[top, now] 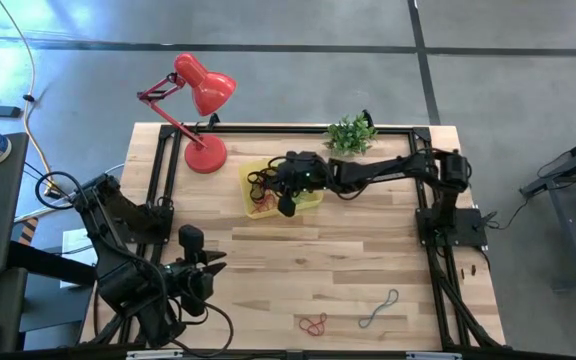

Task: Pick and place rubber bands into bin
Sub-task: Put the red rubber band into the yellow bin

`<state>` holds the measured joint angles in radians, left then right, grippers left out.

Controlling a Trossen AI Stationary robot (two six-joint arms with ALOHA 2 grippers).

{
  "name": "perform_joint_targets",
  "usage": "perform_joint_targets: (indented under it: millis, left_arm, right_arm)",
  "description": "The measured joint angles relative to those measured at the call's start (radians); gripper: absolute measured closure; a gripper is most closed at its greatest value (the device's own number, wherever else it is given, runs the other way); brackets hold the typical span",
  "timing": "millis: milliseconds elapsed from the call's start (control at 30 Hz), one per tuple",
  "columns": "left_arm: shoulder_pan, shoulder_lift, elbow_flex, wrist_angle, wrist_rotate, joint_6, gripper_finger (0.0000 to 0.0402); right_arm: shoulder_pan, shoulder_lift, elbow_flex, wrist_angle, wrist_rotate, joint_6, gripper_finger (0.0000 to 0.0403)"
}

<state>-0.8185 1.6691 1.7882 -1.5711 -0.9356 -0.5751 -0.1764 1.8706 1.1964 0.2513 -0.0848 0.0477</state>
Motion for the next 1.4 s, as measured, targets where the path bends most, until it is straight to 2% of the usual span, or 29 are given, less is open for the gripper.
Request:
perform_joint_targets:
  millis: [533,667,900,1067,1233,1400]
  left_arm:
    - [0.000,0.001,0.000,0.000,-0.001,0.008,0.0305]
    - [0.000,0.001,0.000,0.000,-0.005,0.011,0.0305]
    - [0.000,0.001,0.000,0.000,-0.024,0.014,0.0305]
    - [0.000,0.001,0.000,0.002,-0.027,0.015,0.0305]
    - [0.000,0.001,0.000,0.007,-0.072,0.017,0.0305]
    - [0.001,0.001,0.000,0.007,-0.078,0.020,0.0305]
  right_arm:
    - [0.000,0.022,0.000,-0.075,-0.073,0.036,0.0398]
    - [0.006,0.022,0.000,-0.114,-0.099,0.044,0.0367]
    - [0.020,0.022,0.000,-0.116,-0.090,0.080,0.0271]
    - [0.057,0.022,0.000,-0.047,-0.122,0.099,0.0225]
    - [0.150,0.020,0.000,0.025,-0.086,0.120,0.0213]
    - [0.247,0.020,0.000,0.021,-0.046,0.132,0.0226]
